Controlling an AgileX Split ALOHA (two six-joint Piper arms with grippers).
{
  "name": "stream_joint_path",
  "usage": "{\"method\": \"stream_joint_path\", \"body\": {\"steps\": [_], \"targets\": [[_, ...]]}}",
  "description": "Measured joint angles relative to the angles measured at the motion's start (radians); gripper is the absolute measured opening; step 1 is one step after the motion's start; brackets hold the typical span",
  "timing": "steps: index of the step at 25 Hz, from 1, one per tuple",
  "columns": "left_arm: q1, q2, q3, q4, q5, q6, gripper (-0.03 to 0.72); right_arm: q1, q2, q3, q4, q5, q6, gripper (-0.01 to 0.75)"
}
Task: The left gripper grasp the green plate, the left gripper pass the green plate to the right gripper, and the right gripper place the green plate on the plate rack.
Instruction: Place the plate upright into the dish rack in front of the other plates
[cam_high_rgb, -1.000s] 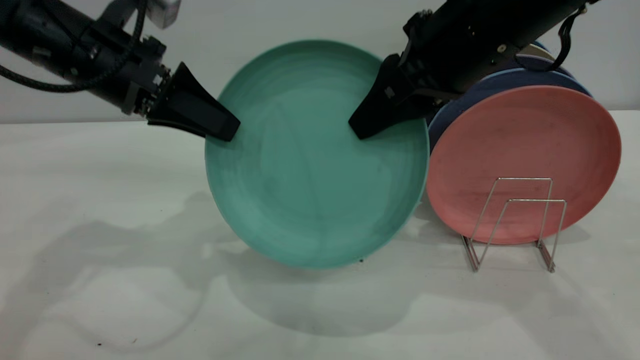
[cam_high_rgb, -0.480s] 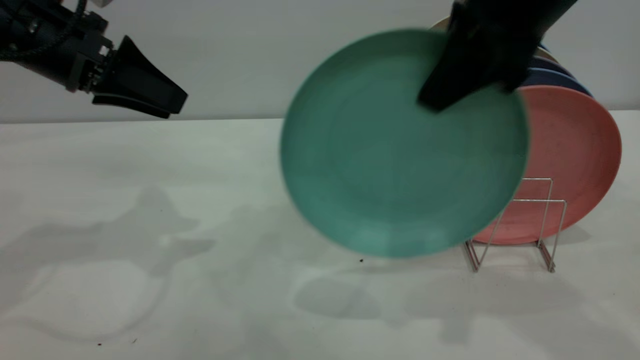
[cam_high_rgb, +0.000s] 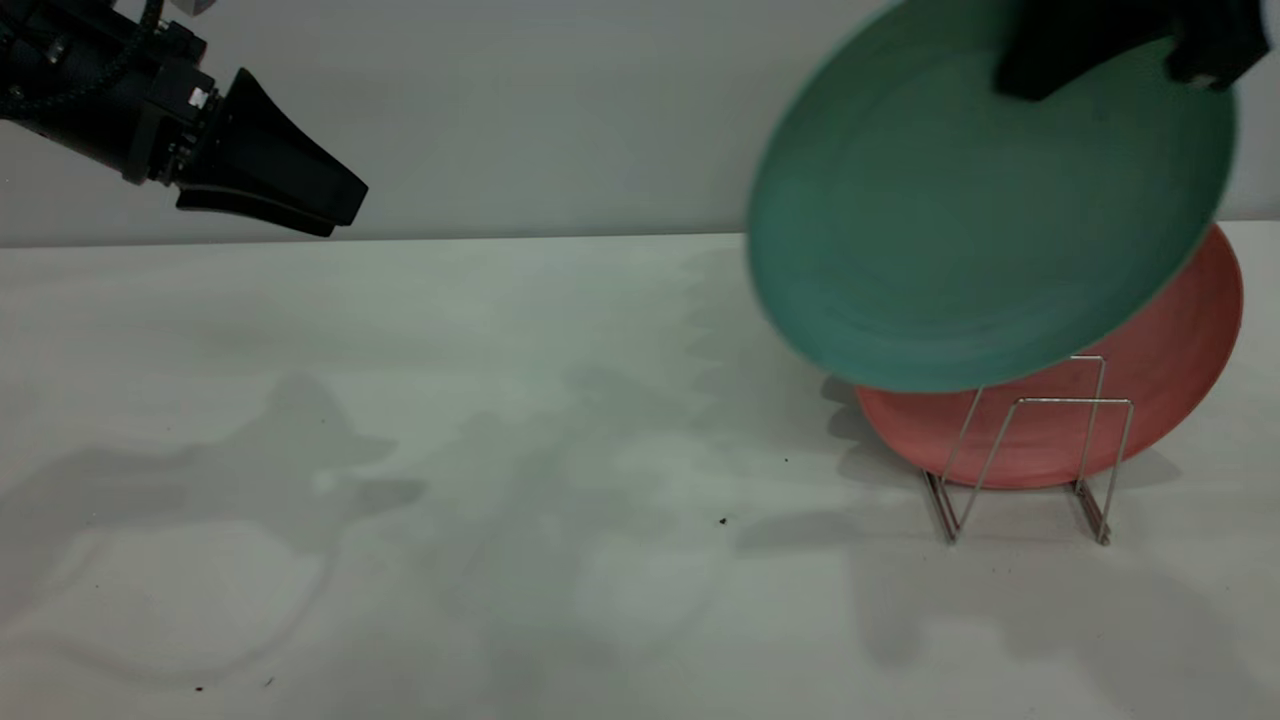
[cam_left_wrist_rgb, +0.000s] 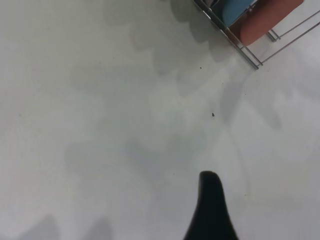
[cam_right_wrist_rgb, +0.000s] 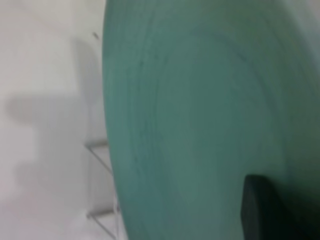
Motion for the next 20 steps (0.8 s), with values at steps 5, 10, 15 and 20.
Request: {"method": "stream_joint_path", "body": {"steps": [5,10,15,20], "targets": [[0.0,0.0,0.0,-0.001,0.001,0.0,0.584,-0.098,0.0,0.0,-0.008,-0.006,-0.01,0.122],[0.0,0.0,0.0,-0.001,0.001,0.0,0.584,-0.133,0.014,0.0,0.022,-0.003,-0.061,0.122],[0.0,0.0,0.0,-0.001,0.001,0.0,0.584,-0.133,0.039,0.0,0.097,0.008,-0.119,0.122],[0.0,0.0,0.0,-0.001,0.001,-0.001,0.584,-0.136,0.068,0.0,0.104,0.005,-0.135,0.122]]}}
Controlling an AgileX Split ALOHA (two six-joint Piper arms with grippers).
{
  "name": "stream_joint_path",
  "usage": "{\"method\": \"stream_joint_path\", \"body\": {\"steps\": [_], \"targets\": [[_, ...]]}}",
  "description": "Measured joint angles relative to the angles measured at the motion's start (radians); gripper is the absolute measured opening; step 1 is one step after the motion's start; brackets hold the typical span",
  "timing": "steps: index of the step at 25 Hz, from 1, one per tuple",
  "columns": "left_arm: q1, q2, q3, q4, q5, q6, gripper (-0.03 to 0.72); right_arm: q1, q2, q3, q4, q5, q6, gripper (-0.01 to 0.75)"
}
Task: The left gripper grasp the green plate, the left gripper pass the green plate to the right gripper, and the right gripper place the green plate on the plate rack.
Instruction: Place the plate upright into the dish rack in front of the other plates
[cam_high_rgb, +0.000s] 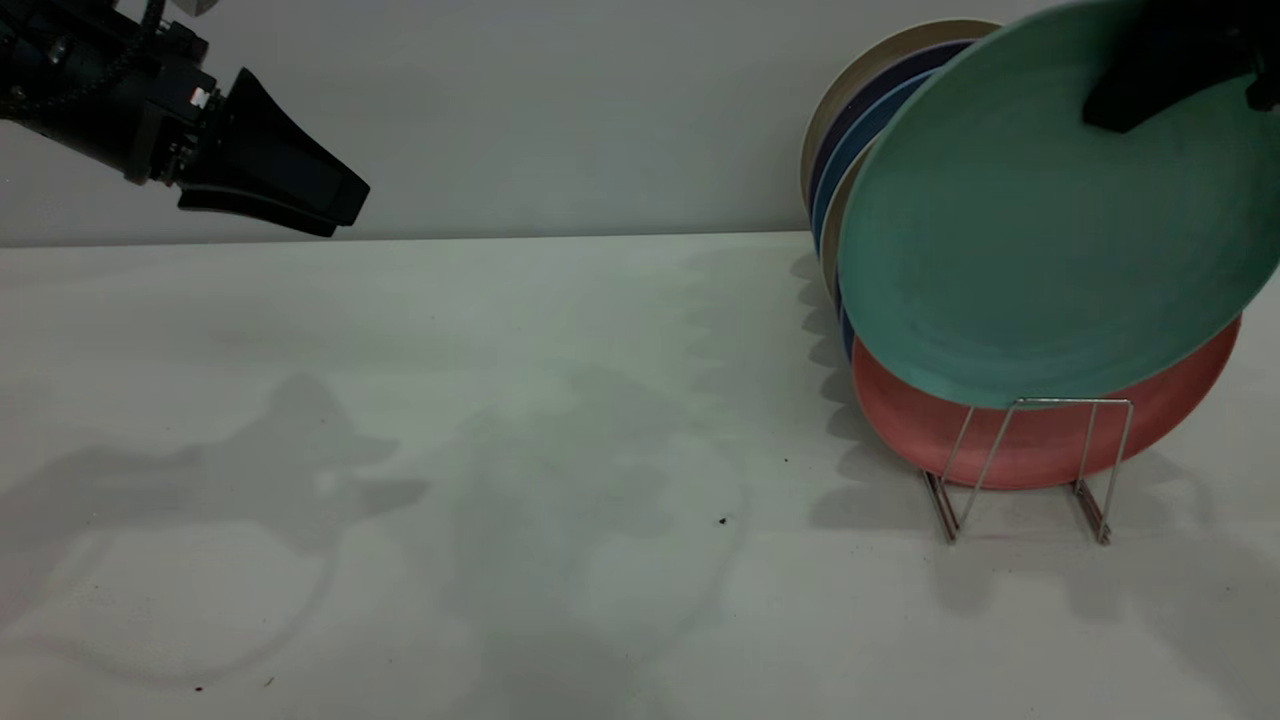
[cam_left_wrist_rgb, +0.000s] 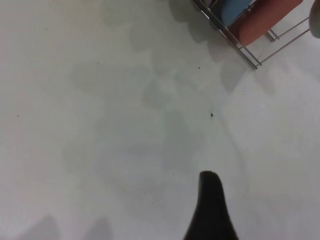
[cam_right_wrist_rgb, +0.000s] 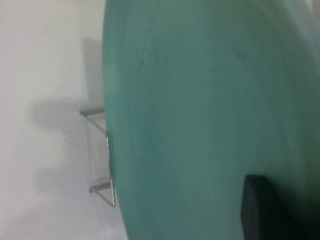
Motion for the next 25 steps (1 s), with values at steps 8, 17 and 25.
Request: {"method": "stream_joint_path", "body": {"steps": [8,17,25], "targets": [[0.0,0.0,0.0,0.0,0.001,-0.002,0.583,0.0,0.003,0.0,0.002,-0.002,-0.003,0.122],[0.0,0.0,0.0,0.001,0.003,-0.002,0.583,0.0,0.054,0.0,0.015,0.019,-0.001,0.122],[0.0,0.0,0.0,0.001,0.007,-0.002,0.581,0.0,0.081,0.0,0.04,0.018,0.0,0.135]]}}
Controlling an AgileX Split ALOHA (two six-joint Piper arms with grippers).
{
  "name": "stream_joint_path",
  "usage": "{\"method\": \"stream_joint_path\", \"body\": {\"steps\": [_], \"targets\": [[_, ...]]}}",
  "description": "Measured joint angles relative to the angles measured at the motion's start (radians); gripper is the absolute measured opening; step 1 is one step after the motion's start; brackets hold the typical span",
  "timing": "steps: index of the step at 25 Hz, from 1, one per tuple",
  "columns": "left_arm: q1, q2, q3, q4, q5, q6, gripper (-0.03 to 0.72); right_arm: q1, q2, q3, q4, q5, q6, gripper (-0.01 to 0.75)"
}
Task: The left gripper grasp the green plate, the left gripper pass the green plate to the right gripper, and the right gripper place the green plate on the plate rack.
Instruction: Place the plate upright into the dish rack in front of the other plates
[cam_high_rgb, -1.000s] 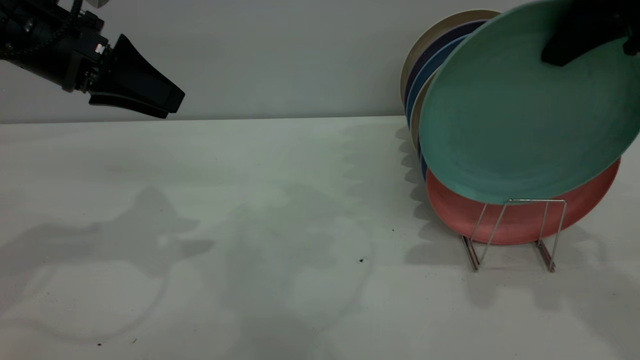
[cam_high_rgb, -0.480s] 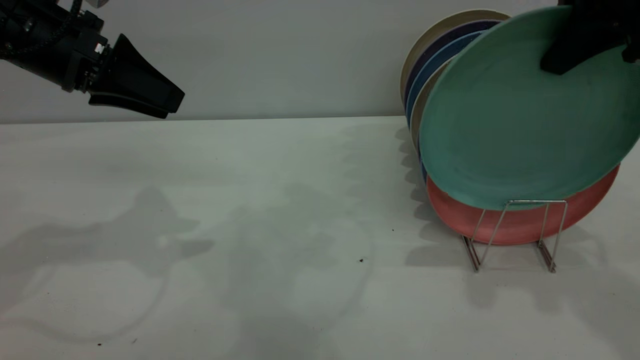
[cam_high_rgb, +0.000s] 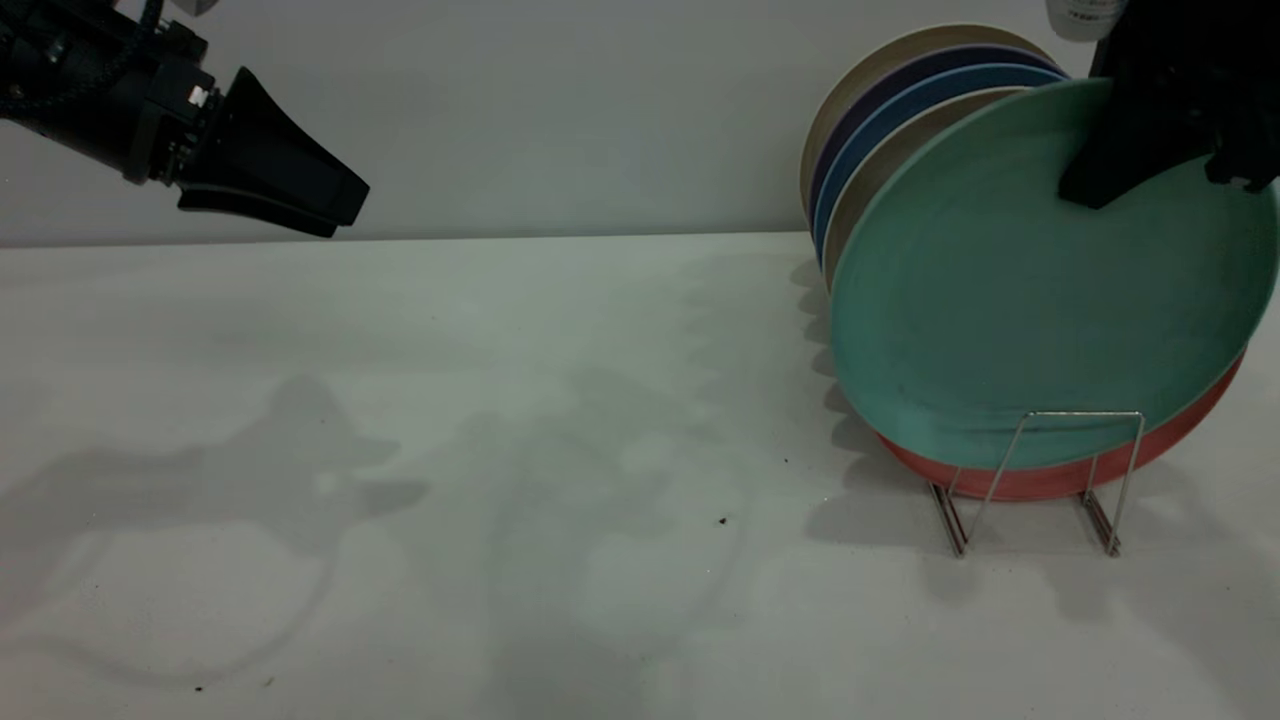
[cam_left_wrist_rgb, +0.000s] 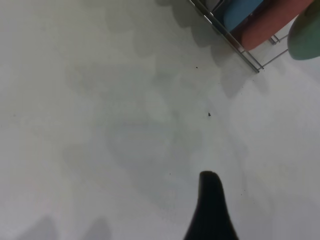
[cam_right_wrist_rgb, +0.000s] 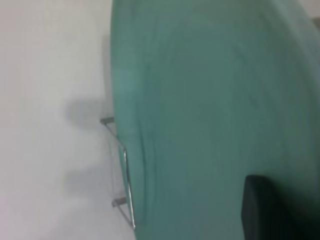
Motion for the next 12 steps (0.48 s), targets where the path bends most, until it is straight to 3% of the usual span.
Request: {"method": "stream_joint_path", "body": {"steps": [3,9,12], "targets": [[0.0,0.0,0.0,0.0,0.0,0.0,0.581,0.0,0.0,0.0,0.019,0.009,0.014,0.177],[0.0,0.0,0.0,0.0,0.0,0.0,0.581,0.0,0.0,0.0,0.028,0.023,0.05,0.37],[0.0,0.0,0.0,0.0,0.0,0.0,0.581,0.0,0.0,0.0,0.028,0.023,0.053,0.432]]}}
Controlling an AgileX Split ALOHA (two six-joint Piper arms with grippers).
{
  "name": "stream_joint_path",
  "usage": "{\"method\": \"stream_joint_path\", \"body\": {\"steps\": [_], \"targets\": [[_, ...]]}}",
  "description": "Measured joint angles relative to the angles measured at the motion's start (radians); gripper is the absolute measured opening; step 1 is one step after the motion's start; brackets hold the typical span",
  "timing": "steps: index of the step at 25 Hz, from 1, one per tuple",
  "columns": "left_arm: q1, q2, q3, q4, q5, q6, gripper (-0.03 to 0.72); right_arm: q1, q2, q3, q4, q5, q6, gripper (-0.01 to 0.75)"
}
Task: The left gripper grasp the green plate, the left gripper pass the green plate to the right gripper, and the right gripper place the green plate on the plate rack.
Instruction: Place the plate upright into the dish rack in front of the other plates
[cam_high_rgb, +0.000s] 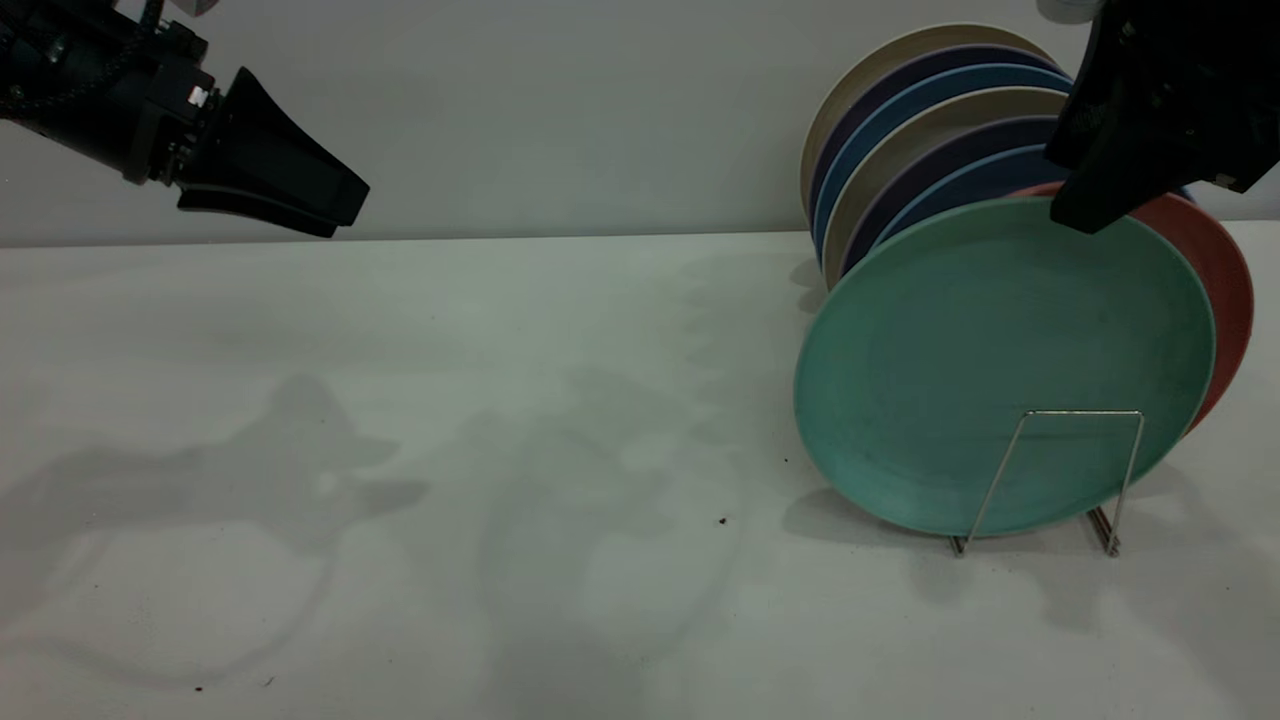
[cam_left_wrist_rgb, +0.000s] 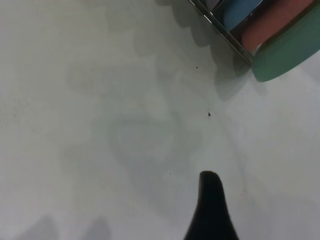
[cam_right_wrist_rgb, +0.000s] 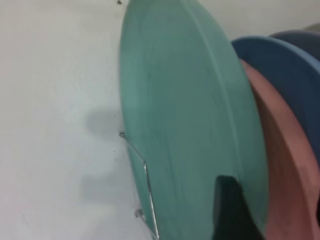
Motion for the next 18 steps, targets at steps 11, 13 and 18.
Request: {"method": "stream_joint_path", "body": {"steps": [11,13,18], "targets": [[0.0,0.0,0.0,0.0,0.015,-0.011,0.581,0.0,-0.136,0.0,-0.004,0.022,0.032,0.456],[0.0,0.0,0.0,0.0,0.015,-0.012,0.581,0.0,-0.149,0.0,-0.003,0.031,0.047,0.456],[0.0,0.0,0.0,0.0,0.016,-0.012,0.581,0.0,-0.149,0.0,-0.003,0.056,0.083,0.456]]}}
